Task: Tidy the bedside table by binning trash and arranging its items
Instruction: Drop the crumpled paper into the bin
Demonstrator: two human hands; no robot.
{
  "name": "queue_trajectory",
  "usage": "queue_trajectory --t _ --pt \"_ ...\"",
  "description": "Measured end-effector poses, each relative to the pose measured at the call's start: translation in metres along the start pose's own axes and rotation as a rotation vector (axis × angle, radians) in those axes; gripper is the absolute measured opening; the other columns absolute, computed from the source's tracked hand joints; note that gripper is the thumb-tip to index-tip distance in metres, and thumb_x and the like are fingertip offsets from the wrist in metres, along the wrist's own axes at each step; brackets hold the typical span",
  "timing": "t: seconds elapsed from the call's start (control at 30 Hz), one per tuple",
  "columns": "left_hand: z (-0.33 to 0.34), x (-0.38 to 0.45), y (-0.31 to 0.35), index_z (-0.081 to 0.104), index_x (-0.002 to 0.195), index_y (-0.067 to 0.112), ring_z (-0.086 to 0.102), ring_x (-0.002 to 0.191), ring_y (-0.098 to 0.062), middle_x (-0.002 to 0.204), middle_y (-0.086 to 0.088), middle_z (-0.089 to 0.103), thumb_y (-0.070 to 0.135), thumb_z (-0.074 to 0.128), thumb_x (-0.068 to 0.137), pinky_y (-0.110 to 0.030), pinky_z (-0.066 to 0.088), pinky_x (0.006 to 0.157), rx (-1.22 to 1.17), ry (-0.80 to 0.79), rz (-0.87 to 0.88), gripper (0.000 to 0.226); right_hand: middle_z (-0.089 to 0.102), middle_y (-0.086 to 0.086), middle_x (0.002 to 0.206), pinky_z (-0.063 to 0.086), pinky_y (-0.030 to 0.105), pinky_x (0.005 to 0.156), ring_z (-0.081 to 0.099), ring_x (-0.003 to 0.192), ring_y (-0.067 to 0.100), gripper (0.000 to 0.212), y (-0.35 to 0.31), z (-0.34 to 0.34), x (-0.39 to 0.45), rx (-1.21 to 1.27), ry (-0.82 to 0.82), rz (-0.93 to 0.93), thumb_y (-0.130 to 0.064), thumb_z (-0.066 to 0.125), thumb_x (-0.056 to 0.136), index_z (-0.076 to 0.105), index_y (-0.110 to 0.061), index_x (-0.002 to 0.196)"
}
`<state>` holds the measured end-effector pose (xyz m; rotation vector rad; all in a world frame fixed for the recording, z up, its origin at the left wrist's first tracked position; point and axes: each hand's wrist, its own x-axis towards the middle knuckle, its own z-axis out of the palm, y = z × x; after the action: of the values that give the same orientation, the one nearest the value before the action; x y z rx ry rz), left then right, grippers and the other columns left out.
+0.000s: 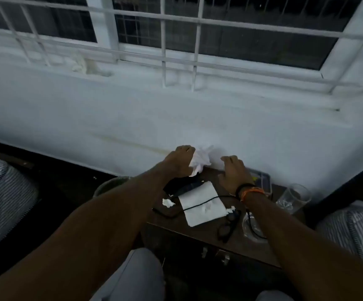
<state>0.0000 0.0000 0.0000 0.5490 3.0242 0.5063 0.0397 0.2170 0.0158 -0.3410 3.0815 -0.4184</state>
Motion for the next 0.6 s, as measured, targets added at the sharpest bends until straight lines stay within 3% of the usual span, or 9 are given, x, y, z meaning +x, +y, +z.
queue_trajectory --t 0.1,0.2,0.33,0.47,0.6 --pt "0.011 0.003 -0.011 0.043 0.128 0.004 0.042 0.127 -0.038 0.130 -0.015 0.047 0.034 0.064 0.074 -0.052 0.046 0.094 -0.026 -0.019 -0.076 0.066 0.041 0.012 0.141 0.042 0.042 0.099 0.041 0.127 0.031 0.060 -0.006 0.009 0.011 0.023 -0.003 0.003 -0.018 0.057 0.084 0.039 -0.011 0.141" --pt "0.027 0.012 -0.015 0.026 0.146 0.010 0.028 0.141 -0.034 0.152 -0.013 0.029 0.042 0.070 0.077 -0.055 0.039 0.104 0.004 -0.042 -0.175 0.088 0.043 0.011 0.140 0.043 0.041 0.097 0.043 0.124 0.030 0.057 -0.010 0.025 0.025 0.027 0.013 -0.002 -0.016 0.057 0.083 0.041 -0.012 0.138" --pt "0.045 0.033 -0.020 0.004 0.152 0.016 0.022 0.144 -0.040 0.158 -0.018 0.016 0.060 0.073 0.068 -0.056 0.028 0.112 -0.059 -0.072 -0.276 0.117 0.043 0.015 0.140 0.044 0.045 0.097 0.044 0.124 0.033 0.059 -0.009 0.043 0.041 0.022 0.082 -0.031 -0.016 0.057 0.082 0.041 -0.008 0.139" --pt "0.057 0.049 -0.019 0.002 0.152 0.012 0.047 0.126 -0.040 0.140 -0.021 0.041 0.055 0.077 0.068 -0.050 0.038 0.102 -0.164 0.014 -0.384 0.120 0.043 0.016 0.140 0.042 0.047 0.097 0.042 0.124 0.035 0.060 -0.006 0.052 0.057 0.092 0.129 -0.026 -0.016 0.058 0.082 0.041 -0.007 0.139" --pt "0.064 0.055 -0.022 0.013 0.148 0.010 0.061 0.107 -0.038 0.118 -0.019 0.060 0.033 0.075 0.074 -0.046 0.047 0.088 -0.190 0.134 -0.426 0.099 0.043 0.018 0.141 0.042 0.047 0.099 0.042 0.125 0.037 0.061 -0.001 0.062 0.068 0.100 0.140 -0.037 -0.012 0.058 0.080 0.041 -0.005 0.139"
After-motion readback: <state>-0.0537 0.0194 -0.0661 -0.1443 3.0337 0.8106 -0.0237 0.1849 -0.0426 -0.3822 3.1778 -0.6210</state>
